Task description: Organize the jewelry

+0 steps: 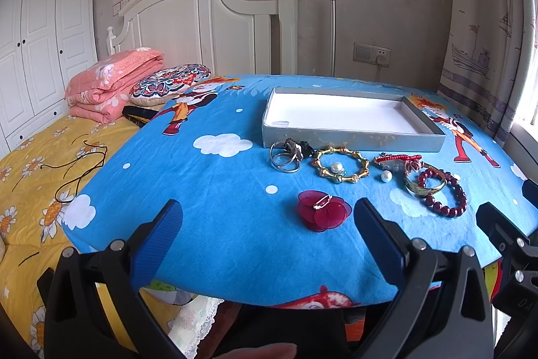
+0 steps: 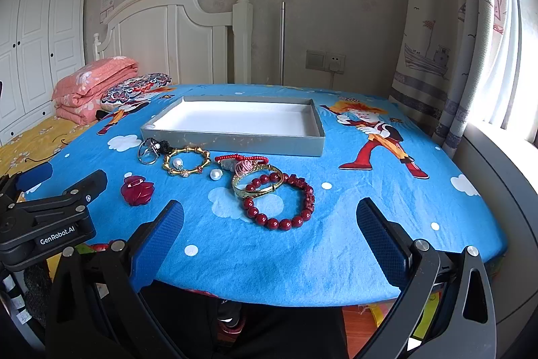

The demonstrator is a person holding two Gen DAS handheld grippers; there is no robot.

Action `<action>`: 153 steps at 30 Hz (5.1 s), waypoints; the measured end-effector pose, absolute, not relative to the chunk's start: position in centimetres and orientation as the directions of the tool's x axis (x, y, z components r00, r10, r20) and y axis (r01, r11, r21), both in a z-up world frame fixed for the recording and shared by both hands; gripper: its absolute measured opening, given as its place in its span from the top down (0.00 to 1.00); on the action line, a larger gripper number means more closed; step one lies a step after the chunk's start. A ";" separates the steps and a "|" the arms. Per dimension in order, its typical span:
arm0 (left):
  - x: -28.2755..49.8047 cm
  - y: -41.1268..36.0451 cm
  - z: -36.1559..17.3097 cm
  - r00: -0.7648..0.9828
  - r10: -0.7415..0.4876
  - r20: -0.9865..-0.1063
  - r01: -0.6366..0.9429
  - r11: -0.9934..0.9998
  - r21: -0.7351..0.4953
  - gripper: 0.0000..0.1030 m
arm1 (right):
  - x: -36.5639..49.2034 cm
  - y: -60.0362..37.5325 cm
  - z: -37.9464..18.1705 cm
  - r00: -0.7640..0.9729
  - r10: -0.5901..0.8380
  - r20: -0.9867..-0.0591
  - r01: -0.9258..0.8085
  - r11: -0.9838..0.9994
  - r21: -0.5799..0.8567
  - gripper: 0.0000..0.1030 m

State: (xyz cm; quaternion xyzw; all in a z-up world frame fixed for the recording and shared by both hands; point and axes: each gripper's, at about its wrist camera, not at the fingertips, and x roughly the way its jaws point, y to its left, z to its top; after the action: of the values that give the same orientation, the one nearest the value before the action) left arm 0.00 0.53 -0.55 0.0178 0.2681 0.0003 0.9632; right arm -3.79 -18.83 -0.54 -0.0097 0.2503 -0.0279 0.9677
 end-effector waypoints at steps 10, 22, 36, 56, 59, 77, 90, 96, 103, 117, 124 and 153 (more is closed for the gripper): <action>-0.1 0.7 -0.6 0.855 0.009 -0.519 0.010 0.999 0.034 0.04 | -3.8 -18.9 -0.6 0.873 -0.059 -0.484 0.050 0.998 -0.032 0.06; 0.0 0.7 -0.6 0.847 0.006 -0.532 0.015 0.999 0.036 0.04 | -3.8 -18.6 -0.8 0.876 -0.054 -0.479 0.048 0.999 -0.026 0.06; 0.8 0.8 -0.9 0.837 -0.009 -0.547 0.026 0.999 0.023 0.04 | -3.0 -19.7 -1.1 0.890 -0.040 -0.454 0.036 0.999 -0.018 0.06; 6.2 -2.5 -4.4 0.816 -0.069 -0.574 0.119 0.992 0.051 0.12 | 0.6 -21.8 -4.2 0.862 -0.048 -0.504 0.066 0.998 0.019 0.06; 6.9 -3.3 -5.3 0.797 -0.076 -0.599 0.138 0.989 0.058 0.12 | 1.4 -21.9 -4.7 0.854 -0.046 -0.518 0.069 0.997 0.024 0.06; 6.9 -2.2 -5.9 0.794 -0.078 -0.604 0.117 0.993 0.025 0.10 | 2.8 -20.5 -4.5 0.858 -0.033 -0.512 0.037 0.999 -0.003 0.16; 5.8 -3.5 -5.5 0.788 -0.183 -0.588 0.243 0.970 0.024 0.58 | 3.3 -20.6 -6.3 0.833 -0.007 -0.553 0.003 1.000 -0.007 0.43; 5.6 -3.5 -5.4 0.789 -0.177 -0.588 0.236 0.972 0.023 0.58 | 1.8 -20.6 -6.1 0.831 0.010 -0.556 -0.026 0.999 -0.021 0.64; 5.7 -3.3 -5.4 0.791 -0.161 -0.590 0.217 0.976 0.024 0.58 | 1.0 -21.0 -5.9 0.825 0.021 -0.565 -0.034 0.999 -0.012 0.44; 5.6 -3.4 -5.3 0.795 -0.156 -0.586 0.216 0.976 0.034 0.58 | 0.9 -23.4 -4.7 0.838 0.005 -0.545 0.015 0.999 0.032 0.63; 5.2 -3.5 -5.1 0.806 -0.160 -0.570 0.223 0.974 0.041 0.58 | 1.6 -22.9 -6.0 0.829 -0.014 -0.560 0.004 1.000 -0.020 0.88; 2.5 -1.6 -1.9 0.864 -0.125 -0.487 0.161 0.986 0.032 0.58 | -1.6 -19.2 -0.4 0.930 0.007 -0.368 -0.041 0.996 -0.084 0.89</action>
State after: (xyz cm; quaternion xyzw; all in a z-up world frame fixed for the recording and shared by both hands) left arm 2.48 -1.64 -1.94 0.0357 0.2497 -0.0742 0.9648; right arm -1.57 -19.19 -0.36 -0.0451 0.1872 0.0121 0.9812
